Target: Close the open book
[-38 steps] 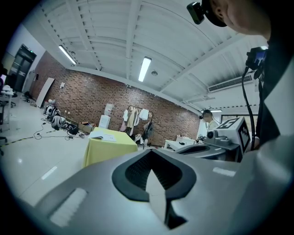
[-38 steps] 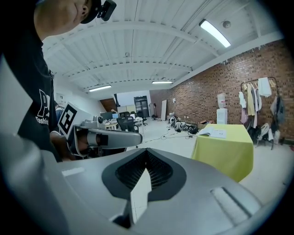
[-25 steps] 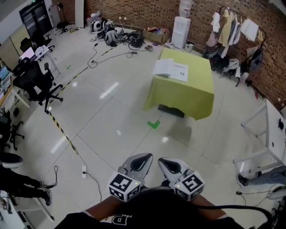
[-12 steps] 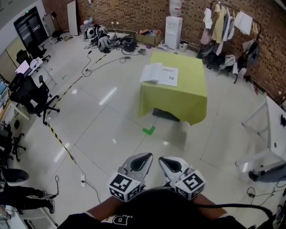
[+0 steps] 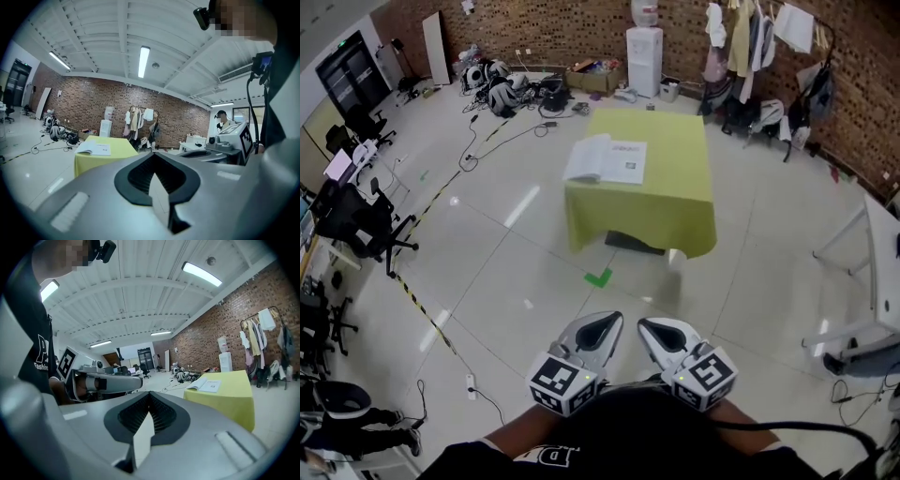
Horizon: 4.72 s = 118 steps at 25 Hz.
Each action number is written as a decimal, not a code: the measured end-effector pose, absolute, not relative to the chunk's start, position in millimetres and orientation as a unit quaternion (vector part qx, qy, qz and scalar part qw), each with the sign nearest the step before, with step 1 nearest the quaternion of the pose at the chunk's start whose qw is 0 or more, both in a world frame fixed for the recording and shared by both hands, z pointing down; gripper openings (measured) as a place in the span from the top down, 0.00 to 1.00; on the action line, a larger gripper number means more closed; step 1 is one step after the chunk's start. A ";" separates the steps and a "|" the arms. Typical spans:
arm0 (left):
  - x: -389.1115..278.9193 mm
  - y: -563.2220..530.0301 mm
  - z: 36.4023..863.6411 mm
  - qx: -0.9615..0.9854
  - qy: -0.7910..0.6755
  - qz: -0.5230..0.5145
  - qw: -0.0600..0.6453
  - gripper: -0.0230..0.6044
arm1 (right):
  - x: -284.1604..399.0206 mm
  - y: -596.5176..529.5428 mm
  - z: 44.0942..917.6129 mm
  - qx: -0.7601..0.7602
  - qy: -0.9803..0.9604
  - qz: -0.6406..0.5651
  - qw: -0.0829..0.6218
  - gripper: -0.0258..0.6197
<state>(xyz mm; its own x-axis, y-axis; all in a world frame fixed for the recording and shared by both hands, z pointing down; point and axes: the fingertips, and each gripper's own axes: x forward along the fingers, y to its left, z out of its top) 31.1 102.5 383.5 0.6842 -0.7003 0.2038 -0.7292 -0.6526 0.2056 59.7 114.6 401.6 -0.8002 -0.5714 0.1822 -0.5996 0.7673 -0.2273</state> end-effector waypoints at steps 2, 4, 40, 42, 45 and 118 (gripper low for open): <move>49.5 95.4 383.5 0.910 -0.387 0.055 0.136 0.95 | 78.9 107.1 402.4 0.322 -0.935 0.141 0.047 0.95; 66.4 89.3 381.3 0.913 -0.380 0.057 0.135 0.95 | 94.9 101.2 402.3 0.328 -0.932 0.145 0.042 0.95; 37.8 -34.0 392.7 0.927 -0.331 0.088 0.154 0.95 | 61.5 -23.8 413.3 0.379 -0.907 0.179 0.034 0.95; 19.8 -46.9 390.9 0.927 -0.331 0.082 0.156 0.95 | 42.8 -35.8 412.0 0.377 -0.909 0.174 0.037 0.95; -8.9 -61.8 387.4 0.928 -0.330 0.070 0.157 0.95 | 13.3 -47.9 413.8 0.371 -0.912 0.170 0.042 0.95; 30.4 -316.9 383.7 0.908 -0.374 0.085 0.167 0.95 | 44.9 -308.3 412.6 0.309 -0.932 0.184 0.044 0.95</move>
<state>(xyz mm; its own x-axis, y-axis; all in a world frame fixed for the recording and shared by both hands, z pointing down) 30.4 -316.9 383.7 0.7057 -0.6509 0.2797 -0.7078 -0.6648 0.2388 44.9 -308.3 412.6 -0.8051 -0.5596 0.1968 -0.5923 0.7410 -0.3162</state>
